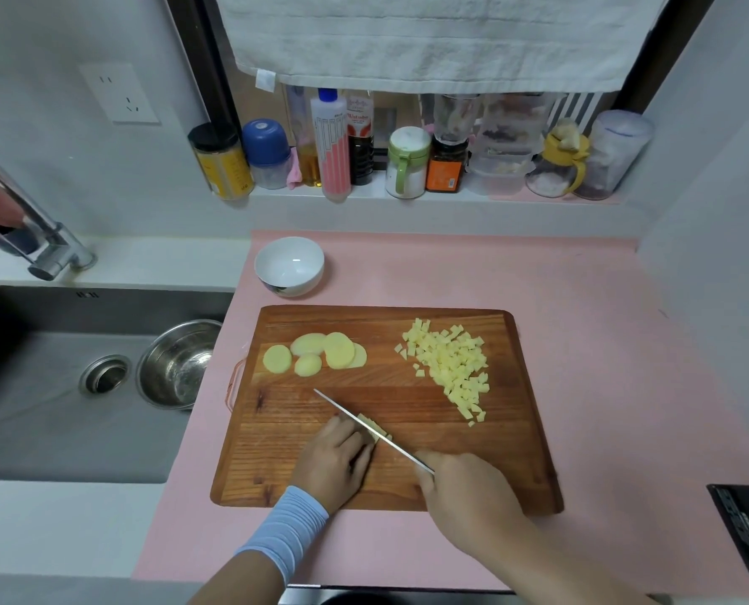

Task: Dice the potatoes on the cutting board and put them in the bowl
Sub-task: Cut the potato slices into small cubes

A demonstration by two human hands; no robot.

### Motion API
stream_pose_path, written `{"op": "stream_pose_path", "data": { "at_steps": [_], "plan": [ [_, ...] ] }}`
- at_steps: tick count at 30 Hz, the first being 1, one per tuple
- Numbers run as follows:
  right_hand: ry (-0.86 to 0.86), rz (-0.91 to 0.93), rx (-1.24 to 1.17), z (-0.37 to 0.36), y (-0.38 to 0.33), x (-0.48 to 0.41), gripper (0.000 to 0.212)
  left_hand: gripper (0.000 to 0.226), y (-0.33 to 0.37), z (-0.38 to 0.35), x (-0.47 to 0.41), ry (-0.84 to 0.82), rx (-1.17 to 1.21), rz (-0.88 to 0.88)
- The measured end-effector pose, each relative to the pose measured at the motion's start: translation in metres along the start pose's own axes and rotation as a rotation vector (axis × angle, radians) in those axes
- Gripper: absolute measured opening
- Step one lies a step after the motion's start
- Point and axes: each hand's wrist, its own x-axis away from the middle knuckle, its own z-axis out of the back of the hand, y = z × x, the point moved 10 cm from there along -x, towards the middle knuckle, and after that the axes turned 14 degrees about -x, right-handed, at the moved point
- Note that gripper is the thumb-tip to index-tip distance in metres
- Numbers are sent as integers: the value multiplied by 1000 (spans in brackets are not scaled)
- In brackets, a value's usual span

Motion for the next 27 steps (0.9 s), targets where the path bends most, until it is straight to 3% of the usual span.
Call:
{"op": "stream_pose_path", "data": {
  "at_steps": [14, 20, 27],
  "plan": [
    [-40, -67, -53, -10, -10, -31, 27, 7, -1, -1, 4, -7, -26, 11],
    [-28, -51, -40, -9, -12, -27, 38, 5, -6, 2, 11, -2, 3, 47],
    [-2, 38, 3, -2, -23, -11, 29, 11, -7, 5, 8, 3, 16, 65]
  ]
}}
